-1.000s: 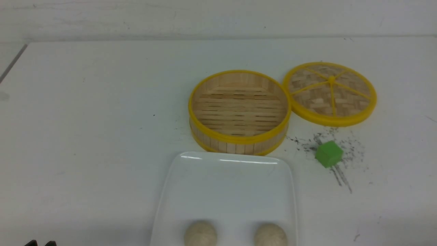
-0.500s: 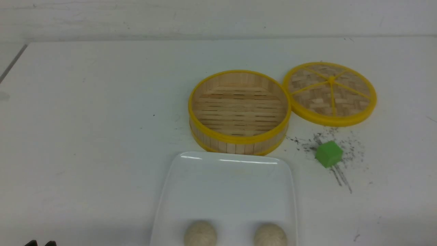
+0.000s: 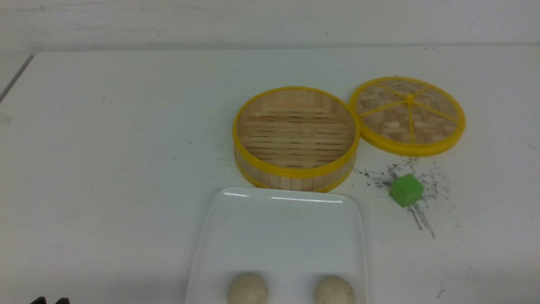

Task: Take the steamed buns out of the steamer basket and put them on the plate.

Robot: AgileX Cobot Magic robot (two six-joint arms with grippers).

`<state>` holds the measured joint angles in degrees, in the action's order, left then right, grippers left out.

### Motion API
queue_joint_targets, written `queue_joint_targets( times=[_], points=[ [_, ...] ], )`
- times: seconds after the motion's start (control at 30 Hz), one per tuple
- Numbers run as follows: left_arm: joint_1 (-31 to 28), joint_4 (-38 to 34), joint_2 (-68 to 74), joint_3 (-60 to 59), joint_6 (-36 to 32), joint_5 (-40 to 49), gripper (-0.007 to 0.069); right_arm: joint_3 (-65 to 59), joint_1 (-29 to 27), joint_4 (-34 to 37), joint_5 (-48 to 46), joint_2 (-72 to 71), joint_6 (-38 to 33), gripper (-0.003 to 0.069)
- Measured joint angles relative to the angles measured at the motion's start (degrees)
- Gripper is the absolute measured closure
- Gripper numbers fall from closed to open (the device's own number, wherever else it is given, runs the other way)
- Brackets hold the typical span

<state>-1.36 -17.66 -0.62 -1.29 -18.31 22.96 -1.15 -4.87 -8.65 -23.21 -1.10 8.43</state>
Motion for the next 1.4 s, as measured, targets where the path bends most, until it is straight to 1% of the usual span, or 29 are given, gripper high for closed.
queue_joint_targets(
  times=[0.13, 0.23, 0.5, 0.6, 0.63, 0.73, 1.4],
  points=[
    [0.0, 0.0, 0.0, 0.0, 0.0, 0.0, 0.0384, 0.0, 0.0, -0.23, 0.0, 0.0, -0.06, 0.0416],
    [0.0, 0.0, 0.0, 0.0, 0.0, 0.0, 0.0384, 0.0, 0.0, -2.25, -0.28, 0.0, -0.58, 0.0416],
    [0.0, 0.0, 0.0, 0.0, 0.0, 0.0, 0.0384, 0.06, 0.57, -2.28, -0.35, 0.0, 1.53, 0.0416],
    [0.0, 0.0, 0.0, 0.0, 0.0, 0.0, 0.0384, 0.06, 3.33, -1.23, -0.25, 0.0, 1.53, 0.0416],
    [0.0, 0.0, 0.0, 0.0, 0.0, 0.0, 0.0384, 0.06, 5.39, -0.98, -0.25, 0.0, 1.53, 0.0416],
    [0.0, 0.0, 0.0, 0.0, 0.0, 0.0, 0.0384, 0.06, 6.82, -1.04, -0.25, 0.0, 1.53, 0.0416],
    [0.0, 0.0, 0.0, 0.0, 0.0, 0.0, 0.0384, 0.06, 6.98, -1.04, -0.25, 0.0, 1.53, 0.0416]
  ],
)
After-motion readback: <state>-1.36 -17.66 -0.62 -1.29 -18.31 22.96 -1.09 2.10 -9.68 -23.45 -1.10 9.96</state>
